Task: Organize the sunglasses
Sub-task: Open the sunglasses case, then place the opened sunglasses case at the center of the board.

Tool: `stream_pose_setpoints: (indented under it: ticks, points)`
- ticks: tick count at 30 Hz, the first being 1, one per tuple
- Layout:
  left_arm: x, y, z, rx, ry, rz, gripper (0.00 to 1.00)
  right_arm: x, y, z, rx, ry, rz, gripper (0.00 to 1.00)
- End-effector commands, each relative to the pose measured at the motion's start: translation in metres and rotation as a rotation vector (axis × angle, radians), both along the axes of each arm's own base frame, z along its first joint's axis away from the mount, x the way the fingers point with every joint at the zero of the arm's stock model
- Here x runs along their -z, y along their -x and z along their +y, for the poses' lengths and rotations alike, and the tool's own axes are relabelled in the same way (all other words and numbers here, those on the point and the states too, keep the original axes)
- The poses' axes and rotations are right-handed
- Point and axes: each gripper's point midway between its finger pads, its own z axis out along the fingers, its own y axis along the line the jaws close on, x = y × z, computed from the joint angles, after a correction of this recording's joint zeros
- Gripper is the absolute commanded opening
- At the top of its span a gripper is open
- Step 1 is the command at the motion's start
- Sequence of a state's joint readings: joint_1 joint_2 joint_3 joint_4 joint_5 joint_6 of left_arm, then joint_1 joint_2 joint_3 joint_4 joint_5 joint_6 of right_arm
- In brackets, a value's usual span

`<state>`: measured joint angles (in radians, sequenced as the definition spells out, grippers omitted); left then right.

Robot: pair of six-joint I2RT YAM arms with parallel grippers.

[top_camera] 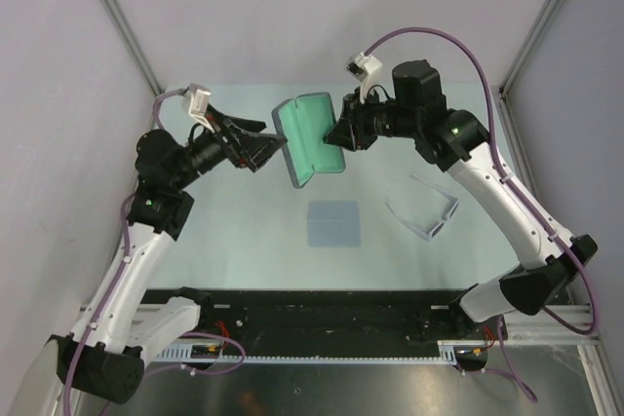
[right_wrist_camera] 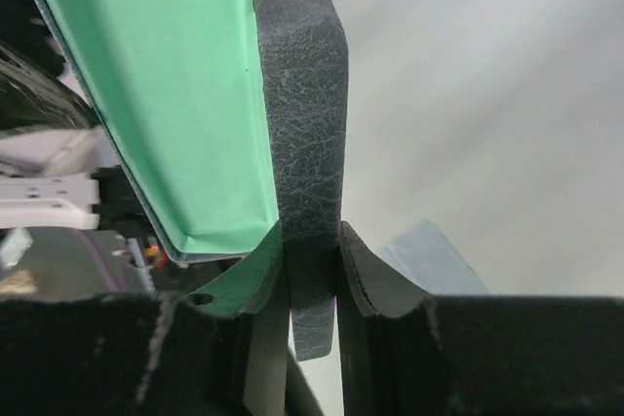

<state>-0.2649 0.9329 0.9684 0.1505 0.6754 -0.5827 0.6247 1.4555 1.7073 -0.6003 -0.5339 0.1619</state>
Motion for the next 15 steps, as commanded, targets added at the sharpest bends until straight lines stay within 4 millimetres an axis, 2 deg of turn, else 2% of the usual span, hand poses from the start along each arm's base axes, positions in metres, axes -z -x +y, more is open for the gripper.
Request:
stream_pose_setpoints:
  ticks: [1, 2, 5, 7, 8, 10, 11, 14, 15]
  points:
    - [0.018, -0.025, 0.033, -0.236, -0.117, 0.025, 1.00, 0.013, -0.025, -0.024, 0.102, 0.201, -0.137, 0.00]
    - [0.019, -0.026, 0.035, -0.248, -0.117, 0.032, 1.00, 0.022, -0.027, -0.030, 0.107, 0.256, -0.148, 0.00]
    - [0.030, -0.031, 0.038, -0.274, -0.125, 0.075, 1.00, 0.055, -0.055, -0.049, 0.160, 0.472, -0.231, 0.00]
    - [0.037, -0.033, 0.037, -0.273, -0.133, 0.102, 1.00, 0.071, -0.074, -0.061, 0.197, 0.582, -0.270, 0.00]
    - [0.040, -0.034, 0.036, -0.268, -0.135, 0.111, 1.00, 0.088, -0.084, -0.063, 0.202, 0.633, -0.249, 0.00]
    - [0.049, -0.036, 0.035, -0.261, -0.143, 0.139, 1.00, 0.093, -0.102, -0.076, 0.249, 0.707, -0.257, 0.00]
    - [0.051, -0.036, 0.034, -0.257, -0.146, 0.146, 1.00, 0.109, -0.118, -0.082, 0.291, 0.779, -0.240, 0.00]
    - [0.063, -0.038, 0.032, -0.242, -0.157, 0.180, 1.00, 0.119, -0.144, -0.097, 0.370, 0.864, -0.226, 0.00]
    - [0.068, -0.038, 0.031, -0.237, -0.161, 0.194, 1.00, 0.139, -0.157, -0.103, 0.382, 0.916, -0.191, 0.00]
